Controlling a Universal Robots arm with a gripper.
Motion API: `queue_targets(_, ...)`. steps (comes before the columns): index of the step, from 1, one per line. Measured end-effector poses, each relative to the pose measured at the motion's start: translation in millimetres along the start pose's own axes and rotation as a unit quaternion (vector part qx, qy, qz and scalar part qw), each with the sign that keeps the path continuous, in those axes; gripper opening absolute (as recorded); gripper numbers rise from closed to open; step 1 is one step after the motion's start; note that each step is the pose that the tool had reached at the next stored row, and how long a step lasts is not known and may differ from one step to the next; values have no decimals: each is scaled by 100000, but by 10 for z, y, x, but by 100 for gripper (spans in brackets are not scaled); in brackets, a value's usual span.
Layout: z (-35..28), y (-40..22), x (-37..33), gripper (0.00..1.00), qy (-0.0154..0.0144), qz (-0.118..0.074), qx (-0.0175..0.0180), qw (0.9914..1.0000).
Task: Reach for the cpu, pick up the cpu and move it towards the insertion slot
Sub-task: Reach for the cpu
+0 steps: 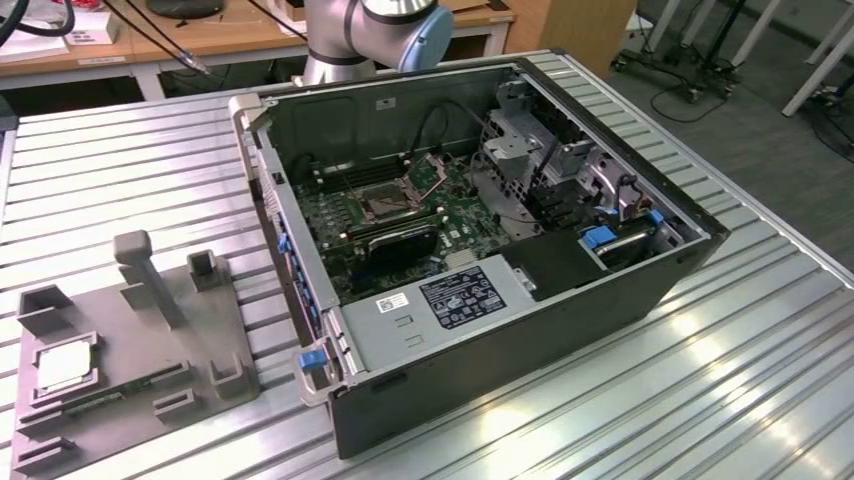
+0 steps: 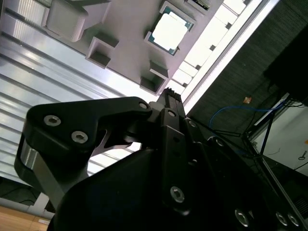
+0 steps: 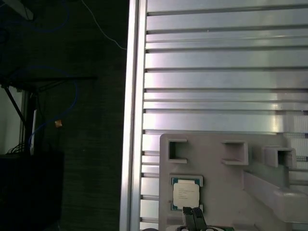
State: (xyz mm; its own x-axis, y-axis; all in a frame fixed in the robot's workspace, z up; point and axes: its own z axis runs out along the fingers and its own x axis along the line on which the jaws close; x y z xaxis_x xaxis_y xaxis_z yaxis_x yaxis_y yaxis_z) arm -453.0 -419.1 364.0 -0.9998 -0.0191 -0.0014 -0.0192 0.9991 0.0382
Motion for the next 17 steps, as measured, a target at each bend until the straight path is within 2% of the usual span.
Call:
queue_targets(9,1,0,1,11,0,1,-2,100000)
queue_targets(10,1,0,2,17,0,1,-2,100000)
queue_targets(11,1,0,2,17,0,1,-2,100000)
queue_targets(13,1,0,2,29,0,0,-2,100000)
queue_targets(14,2,0,2,29,-2,-1,-2,100000)
queue_targets(16,2,0,3,41,0,3,-2,100000)
queue_targets(17,2,0,3,41,0,3,0,100000)
